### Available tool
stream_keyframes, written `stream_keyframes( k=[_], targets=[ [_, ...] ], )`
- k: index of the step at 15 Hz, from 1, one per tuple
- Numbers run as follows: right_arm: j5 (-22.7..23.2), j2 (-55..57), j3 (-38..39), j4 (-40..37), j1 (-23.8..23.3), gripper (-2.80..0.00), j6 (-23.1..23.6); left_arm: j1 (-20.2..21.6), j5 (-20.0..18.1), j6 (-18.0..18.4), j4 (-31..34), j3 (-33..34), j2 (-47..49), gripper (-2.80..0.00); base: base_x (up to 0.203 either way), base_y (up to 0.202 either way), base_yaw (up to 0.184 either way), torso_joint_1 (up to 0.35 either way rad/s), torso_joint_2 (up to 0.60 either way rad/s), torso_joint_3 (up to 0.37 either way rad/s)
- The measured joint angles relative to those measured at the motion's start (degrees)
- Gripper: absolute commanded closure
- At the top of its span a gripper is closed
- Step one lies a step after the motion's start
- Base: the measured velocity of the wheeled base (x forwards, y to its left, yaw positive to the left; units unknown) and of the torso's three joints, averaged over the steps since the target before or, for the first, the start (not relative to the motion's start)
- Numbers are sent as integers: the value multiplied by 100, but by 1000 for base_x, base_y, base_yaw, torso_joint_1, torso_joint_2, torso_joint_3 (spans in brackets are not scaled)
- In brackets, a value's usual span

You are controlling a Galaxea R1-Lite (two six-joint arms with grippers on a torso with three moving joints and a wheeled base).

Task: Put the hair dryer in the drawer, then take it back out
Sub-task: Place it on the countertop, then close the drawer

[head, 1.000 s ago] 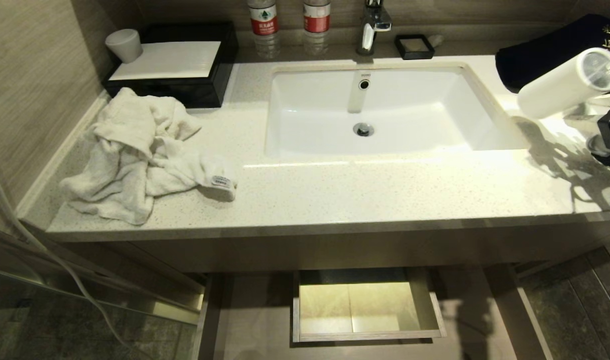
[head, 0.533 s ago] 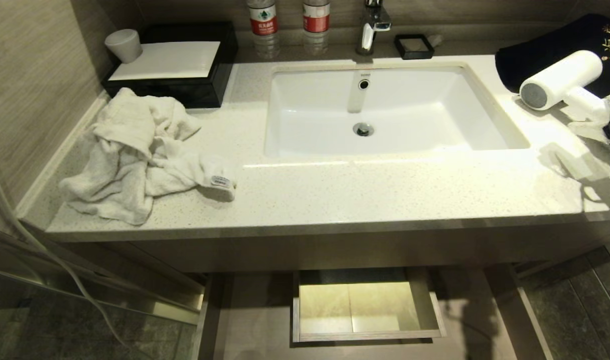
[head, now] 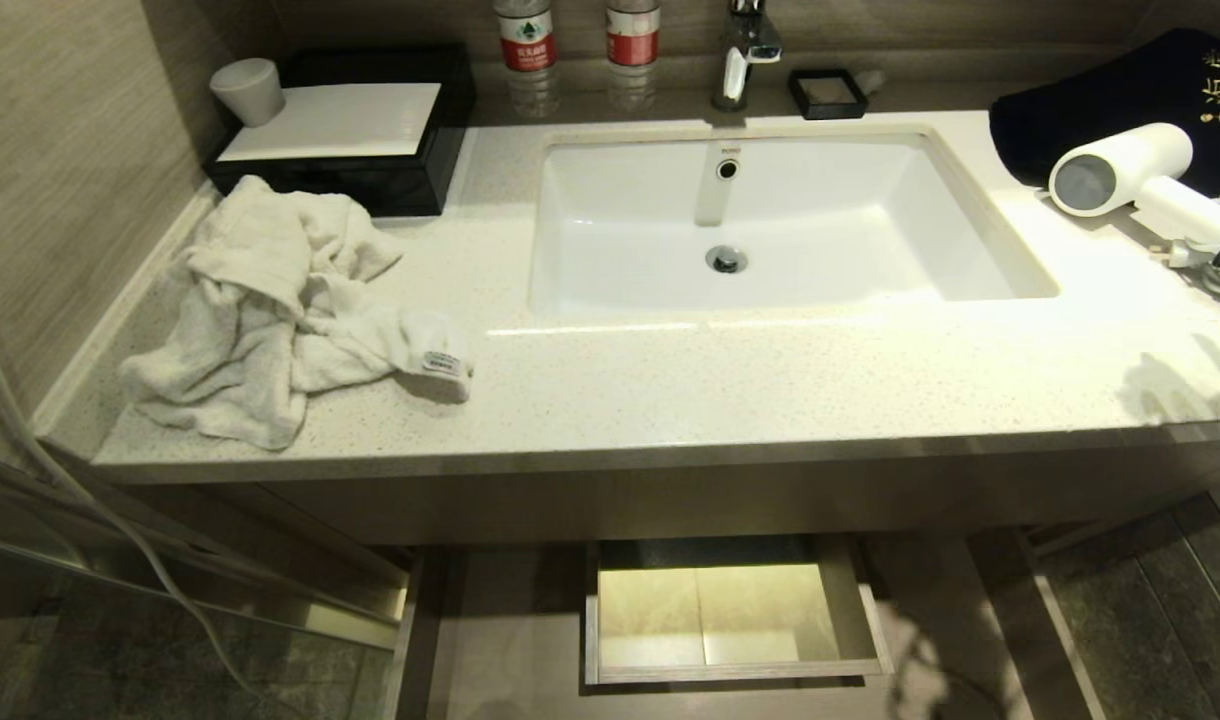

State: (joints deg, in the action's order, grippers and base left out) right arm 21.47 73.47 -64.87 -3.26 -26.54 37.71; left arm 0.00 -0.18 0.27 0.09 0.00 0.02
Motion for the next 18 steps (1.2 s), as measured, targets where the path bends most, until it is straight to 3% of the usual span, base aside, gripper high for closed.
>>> stream_keyframes(
  k=[5,8,10,13,18],
  targets=[
    [-101,-1289,1759,-508,41,0,-371,0,0,0,2,0,0,0,0,0,0,0,0,0],
    [-712,-1934,2739,-1077,116,0,-665,0,0,0,1,0,0,0,0,0,0,0,0,0],
    [-1171,-2201,3043,-1492,196,0,-710,0,1,0,-2,0,0,0,0,0,0,-54,38,-27],
    [-1213,-2402,3288,-1503,289,0,-735,0,0,0,-2,0,0,0,0,0,0,-286,159,-129],
    [-1216,-2847,4086,-1502,446,0,-1155,0,0,0,1,0,0,0,0,0,0,-373,164,-198]
  ],
)
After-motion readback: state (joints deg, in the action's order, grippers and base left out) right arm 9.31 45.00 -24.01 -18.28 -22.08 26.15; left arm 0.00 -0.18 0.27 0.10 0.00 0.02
